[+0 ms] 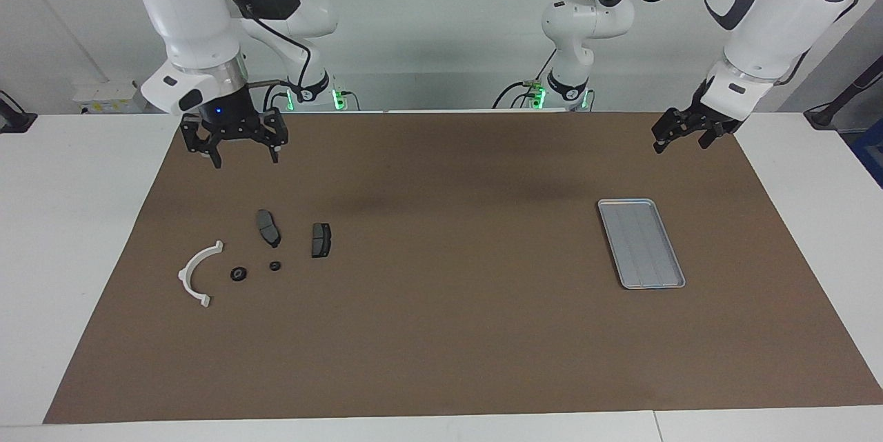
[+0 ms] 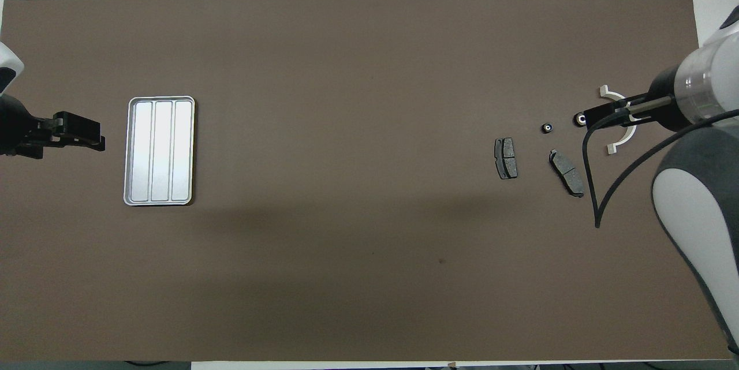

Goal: Place bearing gear from tray to pile

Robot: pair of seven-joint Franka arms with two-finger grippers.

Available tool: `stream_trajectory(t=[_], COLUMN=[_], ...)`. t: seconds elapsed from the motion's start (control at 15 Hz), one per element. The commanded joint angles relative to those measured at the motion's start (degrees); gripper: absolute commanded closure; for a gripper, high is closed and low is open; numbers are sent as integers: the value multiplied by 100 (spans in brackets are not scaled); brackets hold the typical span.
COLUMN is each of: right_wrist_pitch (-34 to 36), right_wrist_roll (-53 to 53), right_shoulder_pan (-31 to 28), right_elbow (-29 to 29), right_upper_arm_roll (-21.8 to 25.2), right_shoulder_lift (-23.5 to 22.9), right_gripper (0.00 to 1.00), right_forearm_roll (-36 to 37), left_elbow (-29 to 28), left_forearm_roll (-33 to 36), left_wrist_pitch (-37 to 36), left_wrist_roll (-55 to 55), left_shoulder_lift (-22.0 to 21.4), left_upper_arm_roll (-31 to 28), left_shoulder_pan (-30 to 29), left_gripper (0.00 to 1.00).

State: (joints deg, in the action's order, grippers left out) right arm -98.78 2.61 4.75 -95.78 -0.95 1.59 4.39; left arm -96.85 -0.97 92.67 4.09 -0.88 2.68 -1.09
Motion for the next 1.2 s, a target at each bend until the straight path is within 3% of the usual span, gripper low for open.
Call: stream_trajectory(t=[0.0, 1.14], right_wrist_pitch=[191, 842], right_wrist_roll=[345, -182], right_shoulder_pan=[-263, -844], right_elbow=[137, 165], right_upper_arm_roll=[138, 60], right_shoulder_lift=[-9, 105], right_gripper=[0, 0], right_forearm_roll=[-184, -597], left_elbow=[-71, -71], left_forearm_roll=[61, 61], left_wrist_pitch=[-4, -4], left_wrist_roll=[-22, -22], left_shoulder_lift=[-88, -88], left_upper_arm_roll=[22, 22], left_shoulder_pan=[-31, -23], left_gripper=[0, 0])
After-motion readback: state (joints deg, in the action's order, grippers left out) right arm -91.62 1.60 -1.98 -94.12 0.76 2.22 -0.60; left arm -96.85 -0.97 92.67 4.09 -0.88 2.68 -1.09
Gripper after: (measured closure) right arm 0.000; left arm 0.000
